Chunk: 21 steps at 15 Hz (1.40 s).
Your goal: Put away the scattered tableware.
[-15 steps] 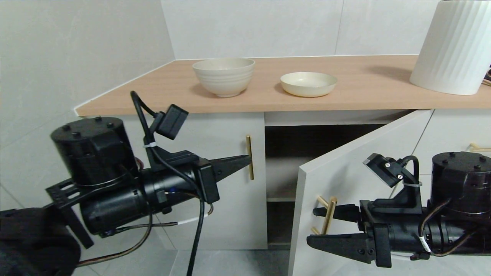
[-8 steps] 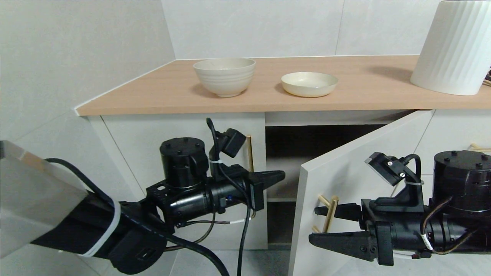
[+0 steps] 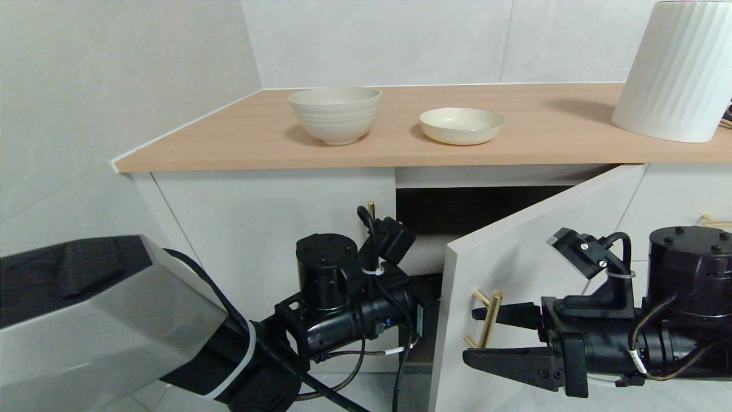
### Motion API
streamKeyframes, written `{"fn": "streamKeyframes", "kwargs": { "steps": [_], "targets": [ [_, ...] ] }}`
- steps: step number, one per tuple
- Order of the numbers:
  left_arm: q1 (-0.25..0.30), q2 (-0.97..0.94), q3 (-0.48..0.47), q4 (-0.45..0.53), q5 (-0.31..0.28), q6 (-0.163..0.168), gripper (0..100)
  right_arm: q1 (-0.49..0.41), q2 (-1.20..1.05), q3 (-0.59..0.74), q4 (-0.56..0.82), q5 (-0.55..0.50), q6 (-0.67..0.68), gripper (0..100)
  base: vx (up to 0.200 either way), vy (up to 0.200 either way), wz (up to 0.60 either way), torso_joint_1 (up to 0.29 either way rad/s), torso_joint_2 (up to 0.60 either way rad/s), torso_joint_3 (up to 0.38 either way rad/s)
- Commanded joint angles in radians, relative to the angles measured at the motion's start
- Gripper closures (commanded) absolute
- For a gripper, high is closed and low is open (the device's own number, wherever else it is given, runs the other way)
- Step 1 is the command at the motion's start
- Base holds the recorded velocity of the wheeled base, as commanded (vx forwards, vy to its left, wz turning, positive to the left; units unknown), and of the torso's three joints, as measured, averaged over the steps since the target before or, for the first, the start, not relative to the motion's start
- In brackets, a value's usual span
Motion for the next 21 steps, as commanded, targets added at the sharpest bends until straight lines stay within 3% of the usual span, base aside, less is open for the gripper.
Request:
{"fn": "streamKeyframes", "kwargs": {
  "steps": [1, 4, 8, 11, 13, 14, 16, 17, 18, 21],
  "targets": [
    [-0.024, -0.016, 0.015, -0.003, 0.002, 0.000, 100, -0.063, 0.002, -0.001, 0.000, -0.003, -0.041, 0, 0.000, 0.000, 0.00, 0.000, 0.00, 0.000],
    [-0.029, -0.018, 0.019, -0.003, 0.002, 0.000, 100, -0.120, -0.005, -0.002, 0.001, -0.004, -0.052, 0, 0.000, 0.000, 0.00, 0.000, 0.00, 0.000],
    [-0.029, -0.016, 0.019, -0.005, 0.002, -0.001, 100, -0.127, -0.074, 0.047, 0.024, -0.006, -0.137, 0, 0.000, 0.000, 0.00, 0.000, 0.00, 0.000],
    [-0.029, -0.018, 0.019, -0.005, 0.002, -0.004, 100, -0.123, -0.307, -0.030, 0.326, -0.026, -0.174, 0, 0.000, 0.000, 0.00, 0.000, 0.00, 0.000],
    [-0.029, -0.015, 0.019, -0.005, 0.002, -0.006, 100, -0.098, -0.369, -0.079, 0.380, -0.138, -0.191, 0, 0.000, 0.000, 0.00, 0.000, 0.00, 0.000],
    [-0.029, -0.016, 0.019, -0.005, 0.002, -0.006, 100, -0.052, -0.419, -0.083, 0.425, -0.319, -0.263, 0, 0.000, 0.000, 0.00, 0.000, 0.00, 0.000],
    [-0.029, -0.024, 0.015, -0.005, 0.002, -0.012, 100, 0.135, -0.498, -0.093, 0.561, -0.667, -0.285, 0, 0.000, 0.000, 0.00, 0.000, 0.00, 0.000],
    [-0.029, -0.024, 0.015, -0.003, 0.002, -0.015, 100, 0.147, -0.501, -0.094, 0.572, -0.688, -0.285, 0, 0.000, 0.000, 0.00, 0.000, 0.00, 0.000],
    [-0.029, -0.022, 0.012, -0.003, 0.002, -0.047, 100, 0.167, -0.522, -0.089, 0.641, -0.809, -0.279, 0, 0.000, 0.000, 0.00, 0.000, 0.00, 0.000],
    [-0.029, -0.025, 0.015, -0.003, 0.002, -0.064, 100, 0.167, -0.547, -0.082, 0.641, -0.736, -0.231, 0, 0.000, 0.000, 0.00, 0.000, 0.00, 0.000]
  ]
}}
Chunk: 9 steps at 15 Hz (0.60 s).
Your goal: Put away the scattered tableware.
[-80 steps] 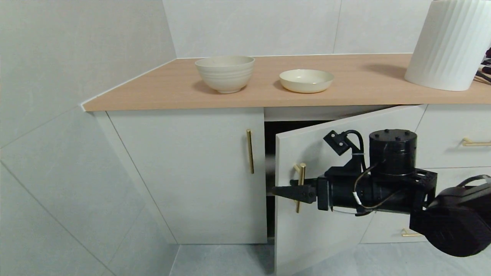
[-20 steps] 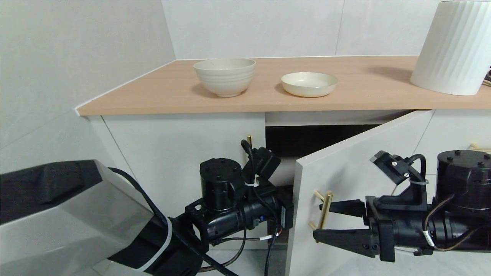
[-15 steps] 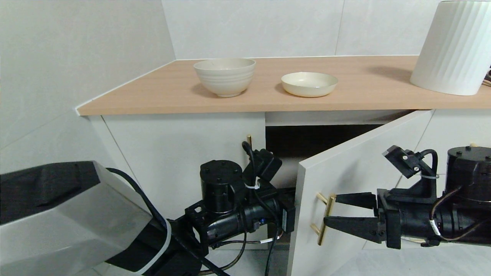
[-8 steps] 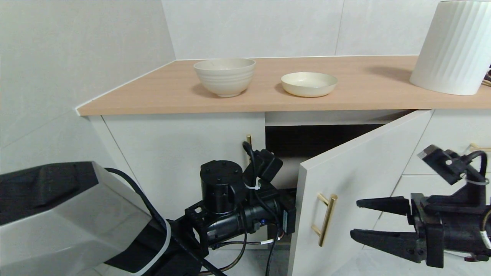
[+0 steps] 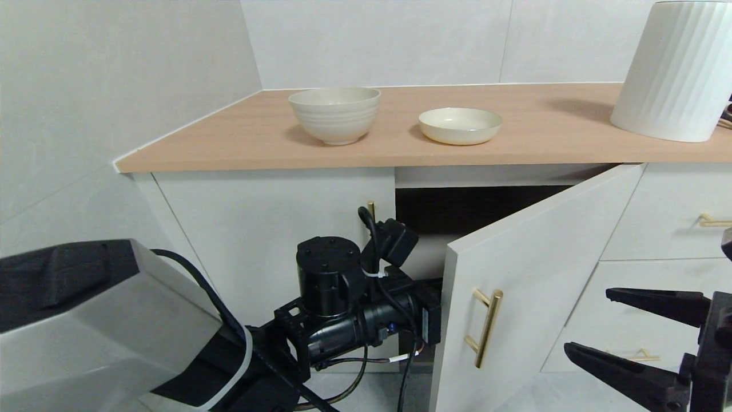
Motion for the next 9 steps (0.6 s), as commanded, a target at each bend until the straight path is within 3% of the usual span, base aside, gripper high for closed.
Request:
{"fn": "streamKeyframes", "kwargs": {
  "steps": [1, 8, 9],
  "targets": [
    [0.000, -0.005, 0.002, 0.001, 0.000, -0.001, 100, 0.008, -0.032, 0.004, -0.001, 0.010, 0.007, 0, 0.000, 0.000, 0.00, 0.000, 0.00, 0.000],
    [-0.009, 0.003, 0.001, 0.031, -0.003, -0.002, 100, 0.008, -0.029, 0.019, 0.004, 0.024, 0.010, 0, 0.000, 0.000, 0.00, 0.000, 0.00, 0.000],
    [-0.009, 0.011, -0.001, 0.034, -0.005, -0.002, 100, 0.008, -0.029, 0.019, 0.004, 0.026, 0.008, 0, -0.200, 0.000, 0.00, 0.002, 0.01, 0.002]
  ]
}}
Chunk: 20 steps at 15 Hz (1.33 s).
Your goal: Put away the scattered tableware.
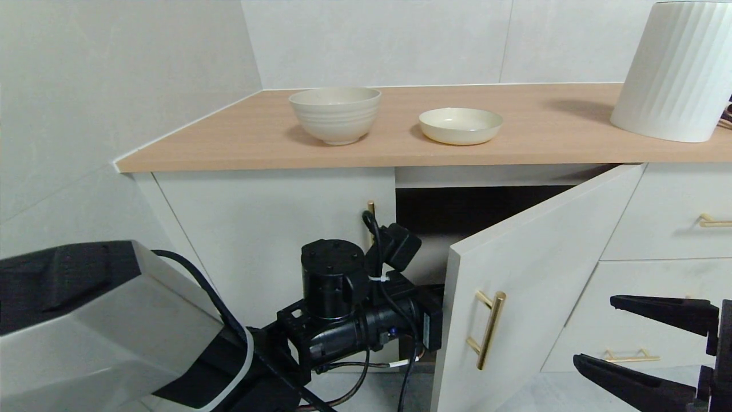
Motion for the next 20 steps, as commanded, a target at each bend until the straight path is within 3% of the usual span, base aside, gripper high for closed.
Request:
{"fn": "streamKeyframes", "kwargs": {
  "steps": [1, 4, 10, 14, 15, 17, 20],
  "targets": [
    [-0.004, 0.017, -0.004, 0.002, -0.001, -0.001, 100, 0.000, 0.003, 0.004, 0.000, 0.001, 0.000, 0, -0.200, 0.000, 0.00, 0.002, 0.01, 0.002],
    [-0.012, 0.044, -0.060, 0.043, -0.002, -0.028, 100, 0.000, 0.003, 0.008, 0.000, 0.001, 0.000, 0, -0.133, 0.000, 0.00, 0.008, 0.00, 0.002],
    [-0.013, 0.104, -0.199, 0.171, 0.003, -0.036, 100, 0.000, -0.009, 0.008, 0.000, 0.000, 0.000, 0, 0.000, 0.000, 0.00, 0.000, 0.00, 0.000],
    [-0.023, 0.078, -0.221, 0.249, 0.004, -0.038, 100, 0.000, -0.029, 0.007, 0.000, 0.000, -0.001, 0, 0.000, 0.000, 0.00, 0.000, 0.00, 0.000],
    [-0.027, 0.069, -0.221, 0.267, 0.004, -0.044, 100, 0.000, -0.031, 0.005, 0.000, 0.000, -0.001, 0, 0.000, 0.000, 0.00, 0.000, 0.00, 0.000],
    [-0.036, 0.061, -0.238, 0.287, 0.004, -0.087, 100, 0.000, -0.028, 0.005, 0.000, 0.000, 0.000, 0, -0.200, 0.000, 0.00, 0.005, 0.00, 0.000],
    [-0.050, 0.079, -0.313, 0.369, 0.001, -0.100, 100, 0.000, -0.032, 0.008, 0.000, 0.000, 0.000, 0, -0.067, 0.000, 0.00, 0.001, 0.00, 0.001]
  ]
}}
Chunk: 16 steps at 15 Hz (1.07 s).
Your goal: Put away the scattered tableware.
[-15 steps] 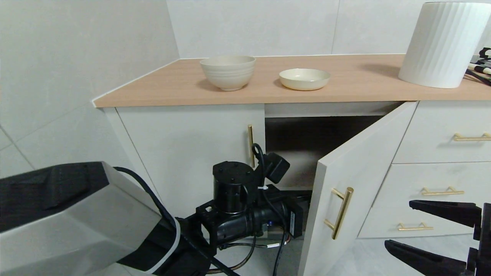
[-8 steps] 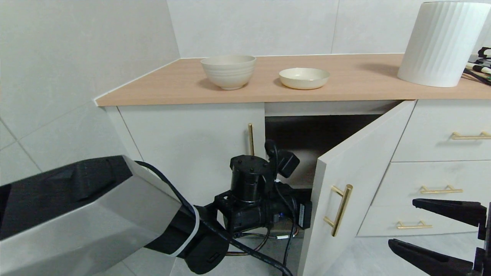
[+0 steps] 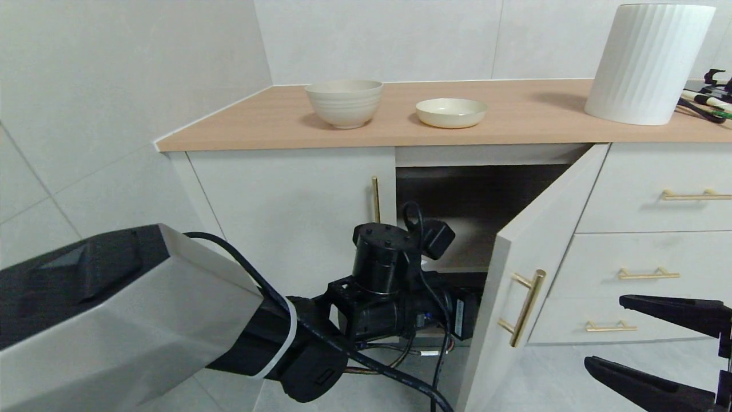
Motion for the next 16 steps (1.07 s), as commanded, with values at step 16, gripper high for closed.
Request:
{"fn": "streamKeyframes", "kwargs": {
  "steps": [16],
  "targets": [
    [-0.230, 0.074, -0.239, 0.110, 0.053, -0.042, 100, 0.000, -0.098, -0.067, -0.216, 0.109, 0.090, 0, 0.000, 0.000, 0.00, 0.000, 0.00, 0.000]
  ]
}}
